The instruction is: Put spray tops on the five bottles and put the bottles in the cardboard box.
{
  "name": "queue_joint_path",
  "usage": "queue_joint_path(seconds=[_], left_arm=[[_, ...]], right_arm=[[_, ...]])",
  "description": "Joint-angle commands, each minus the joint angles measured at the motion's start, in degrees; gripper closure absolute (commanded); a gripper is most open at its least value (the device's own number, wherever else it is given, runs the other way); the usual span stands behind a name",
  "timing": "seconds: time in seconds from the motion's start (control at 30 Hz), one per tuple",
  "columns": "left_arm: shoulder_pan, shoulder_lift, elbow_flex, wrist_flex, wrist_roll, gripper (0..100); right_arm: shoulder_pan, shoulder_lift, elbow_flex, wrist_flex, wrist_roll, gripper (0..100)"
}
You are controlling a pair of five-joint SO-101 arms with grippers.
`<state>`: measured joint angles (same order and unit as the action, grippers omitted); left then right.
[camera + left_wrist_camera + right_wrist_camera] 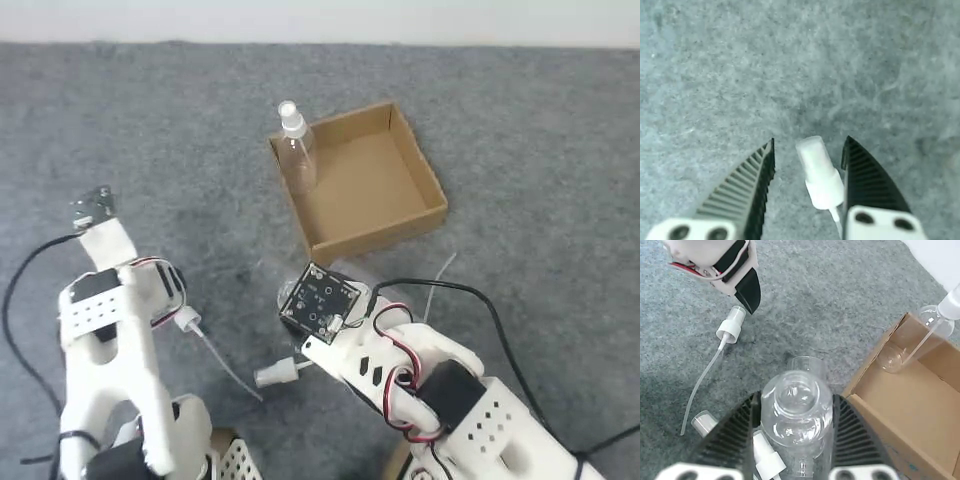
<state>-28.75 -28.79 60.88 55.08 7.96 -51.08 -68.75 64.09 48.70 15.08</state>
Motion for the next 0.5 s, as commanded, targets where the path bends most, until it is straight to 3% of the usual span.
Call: queue_joint_path(seconds=[0.0,0.47], left_arm=[[-0.35,0.18,-2.86,-1.32,0.88,79],[2.73,0.97,0.31,-2.20,-3.08,79]], right_arm=[[0.66,-0.75,-2.99,-0.57,0.79,97.9],[0.57,-0.75,-2.29,-1.63,0.79,97.9]])
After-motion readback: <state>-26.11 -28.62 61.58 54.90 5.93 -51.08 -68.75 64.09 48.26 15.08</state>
